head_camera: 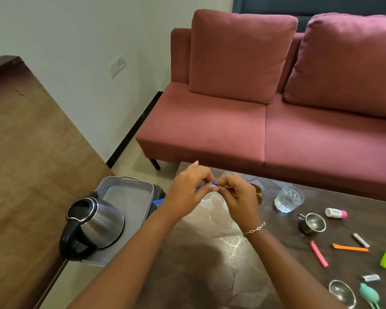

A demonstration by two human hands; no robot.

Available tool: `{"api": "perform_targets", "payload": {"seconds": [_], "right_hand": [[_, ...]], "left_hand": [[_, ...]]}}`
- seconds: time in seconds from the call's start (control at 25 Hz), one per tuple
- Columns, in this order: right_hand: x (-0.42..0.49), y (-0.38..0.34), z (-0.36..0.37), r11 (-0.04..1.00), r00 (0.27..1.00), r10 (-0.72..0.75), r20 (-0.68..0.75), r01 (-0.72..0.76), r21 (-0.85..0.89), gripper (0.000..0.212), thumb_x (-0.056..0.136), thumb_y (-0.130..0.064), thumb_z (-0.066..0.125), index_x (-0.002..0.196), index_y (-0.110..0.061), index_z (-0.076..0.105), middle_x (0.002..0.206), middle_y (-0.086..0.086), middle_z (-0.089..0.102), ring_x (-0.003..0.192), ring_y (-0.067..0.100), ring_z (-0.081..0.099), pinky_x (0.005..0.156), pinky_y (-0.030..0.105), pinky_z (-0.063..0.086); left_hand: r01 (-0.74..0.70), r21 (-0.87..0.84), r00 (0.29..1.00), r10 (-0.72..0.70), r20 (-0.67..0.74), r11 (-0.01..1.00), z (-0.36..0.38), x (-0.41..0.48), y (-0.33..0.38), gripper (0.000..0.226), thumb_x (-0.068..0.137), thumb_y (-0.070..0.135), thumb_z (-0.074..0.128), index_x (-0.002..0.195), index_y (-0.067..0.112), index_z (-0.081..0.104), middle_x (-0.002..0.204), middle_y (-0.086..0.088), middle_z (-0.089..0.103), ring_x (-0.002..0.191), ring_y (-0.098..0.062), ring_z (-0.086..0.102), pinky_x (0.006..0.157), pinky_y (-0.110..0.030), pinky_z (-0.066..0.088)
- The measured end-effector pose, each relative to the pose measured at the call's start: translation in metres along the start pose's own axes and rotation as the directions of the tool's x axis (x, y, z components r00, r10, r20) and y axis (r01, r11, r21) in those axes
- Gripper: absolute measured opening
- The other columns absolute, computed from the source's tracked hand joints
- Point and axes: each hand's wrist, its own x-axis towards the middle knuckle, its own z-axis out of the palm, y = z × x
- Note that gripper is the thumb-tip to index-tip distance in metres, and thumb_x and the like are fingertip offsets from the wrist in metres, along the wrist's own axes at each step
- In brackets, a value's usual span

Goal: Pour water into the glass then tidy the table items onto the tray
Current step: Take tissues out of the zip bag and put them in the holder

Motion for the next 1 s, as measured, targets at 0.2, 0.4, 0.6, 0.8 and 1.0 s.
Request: {"api": "perform_targets", "payload": {"seconds": [0.2,0.4,0.6,0.8,1.0], "right_hand": [[-0.005,-0.002,-0.008,0.999,0.998,-0.043,-0.035,0.042,-0.030,0.009,0.080,0.002,0.062,0.073,-0.001,0.061,0.071,0.014,0.061,0.065,0.027,0.056,0.059,0.037,0.048],[0.015,0.003,-0.037,0.990,0.976,0.089,-0.201,-0.064,0.127,0.010,0.083,0.003,0.058,0.074,-0.003,0.057,0.070,0.005,0.057,0.063,0.014,0.048,0.060,0.022,0.040],[0.031,0.004,-0.060,0.982,0.970,0.093,-0.224,-0.052,0.182,0.017,0.086,-0.001,0.055,0.073,-0.012,0.055,0.061,-0.005,0.050,0.054,0.004,0.040,0.054,0.018,0.036],[0.047,-0.015,-0.069,0.979,0.996,-0.042,-0.085,0.058,0.193,0.034,0.088,-0.001,0.053,0.069,-0.028,0.045,0.062,-0.002,0.049,0.061,0.019,0.044,0.059,0.032,0.039],[0.057,-0.024,-0.067,0.967,0.992,-0.119,-0.044,0.125,0.222,0.028,0.087,-0.002,0.053,0.074,-0.027,0.047,0.073,0.013,0.058,0.070,0.029,0.052,0.067,0.037,0.044]], "left_hand": [[-0.007,0.023,1.000,0.007,0.007,1.000,0.004,0.001,0.008,0.016,0.085,0.010,0.063,0.078,-0.002,0.057,0.070,-0.016,0.060,0.061,-0.032,0.053,0.114,-0.024,0.025],[0.068,0.079,0.996,-0.062,-0.069,0.995,-0.023,0.000,-0.009,0.017,0.084,0.006,0.063,0.073,-0.003,0.054,0.065,-0.020,0.056,0.056,-0.024,0.047,0.114,-0.032,0.028],[0.195,0.167,0.980,-0.187,-0.064,0.967,-0.043,-0.005,-0.018,0.011,0.084,0.011,0.064,0.078,0.003,0.060,0.071,-0.008,0.059,0.053,-0.006,0.044,0.093,-0.052,0.038],[0.128,-0.070,0.992,-0.127,0.021,0.989,-0.042,0.007,0.018,0.009,0.085,0.017,0.063,0.090,0.012,0.069,0.087,-0.001,0.069,0.081,-0.021,0.062,0.082,-0.043,0.050],[0.151,-0.294,0.984,-0.172,-0.045,0.944,-0.042,0.025,0.042,0.011,0.085,0.011,0.062,0.087,0.007,0.072,0.084,-0.018,0.070,0.080,-0.035,0.062,0.076,-0.047,0.050]]}}
